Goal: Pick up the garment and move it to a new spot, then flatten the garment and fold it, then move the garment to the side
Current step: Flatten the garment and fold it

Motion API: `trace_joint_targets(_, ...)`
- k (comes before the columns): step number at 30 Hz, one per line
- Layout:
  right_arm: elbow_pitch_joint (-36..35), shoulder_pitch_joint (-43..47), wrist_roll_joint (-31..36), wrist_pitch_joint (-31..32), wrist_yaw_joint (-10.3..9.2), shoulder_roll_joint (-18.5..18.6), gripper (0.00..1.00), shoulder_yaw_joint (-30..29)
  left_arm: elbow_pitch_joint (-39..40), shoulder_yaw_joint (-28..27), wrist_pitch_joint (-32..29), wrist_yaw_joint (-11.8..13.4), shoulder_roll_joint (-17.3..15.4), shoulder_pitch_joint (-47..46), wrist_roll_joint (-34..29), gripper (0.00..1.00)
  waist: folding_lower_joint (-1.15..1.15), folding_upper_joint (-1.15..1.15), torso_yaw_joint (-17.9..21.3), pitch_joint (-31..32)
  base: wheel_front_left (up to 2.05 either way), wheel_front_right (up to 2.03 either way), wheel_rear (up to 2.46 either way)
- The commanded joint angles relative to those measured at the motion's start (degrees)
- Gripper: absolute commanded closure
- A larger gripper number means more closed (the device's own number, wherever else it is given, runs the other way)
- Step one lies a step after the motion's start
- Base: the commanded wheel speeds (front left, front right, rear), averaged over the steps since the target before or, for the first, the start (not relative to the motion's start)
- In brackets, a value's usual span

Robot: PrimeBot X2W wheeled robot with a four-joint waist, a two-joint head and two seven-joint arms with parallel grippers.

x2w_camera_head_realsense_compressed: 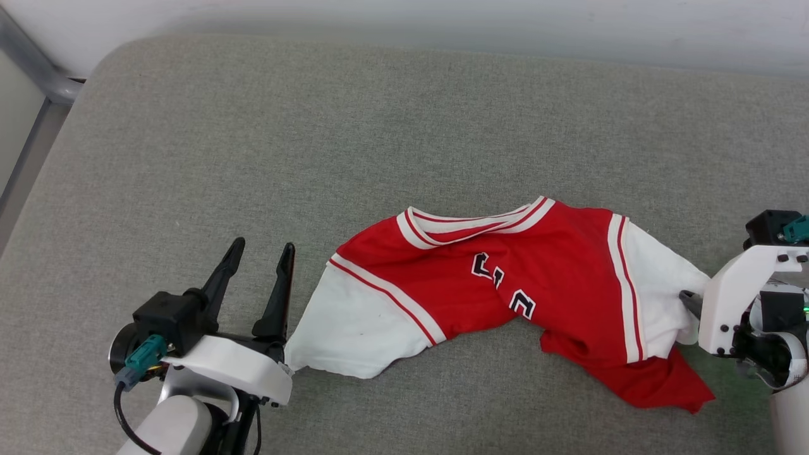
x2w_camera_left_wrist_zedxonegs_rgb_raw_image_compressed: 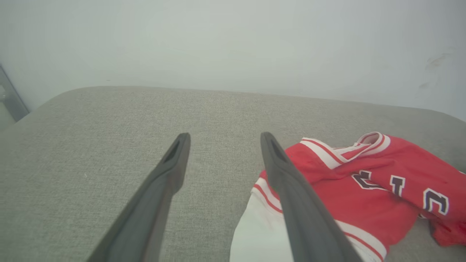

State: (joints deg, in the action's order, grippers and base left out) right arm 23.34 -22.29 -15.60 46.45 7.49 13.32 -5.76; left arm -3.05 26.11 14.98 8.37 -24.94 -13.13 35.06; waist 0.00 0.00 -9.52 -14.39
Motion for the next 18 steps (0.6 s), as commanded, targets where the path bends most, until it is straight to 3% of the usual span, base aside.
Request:
trace_joint_targets(1, 1.9, 1.7, -0.3, 0.6, 0.0, -1.6, 1.0, 1.1, -0.3, -0.1, 0.2, -0.4, -0.2, -0.1, 0.5, 0.0, 0.0, 0.0, 0.1, 0.1, 0.0, 0.0, 0.0)
trace_joint_targets(8, -4.0, 0.5, -0.5, -3.6, -0.01, -1.5, 1.0, -0.6, -2.5, -1.2, -6.3, -3.1, -2.6, 0.0, 5.9, 0.0, 0.0, 0.0, 1.6, 2.1, 0.0, 0.0, 0.0)
trace_joint_targets(18, -12.1, 3.4, 0.6, -3.2, -0.01, -4.1, 1.0, 0.4, -3.9, 0.3, -30.6, -5.8, -9.0, -2.8, 16.5, 0.0, 0.0, 0.0, 5.0, 2.9, 0.0, 0.0, 0.0)
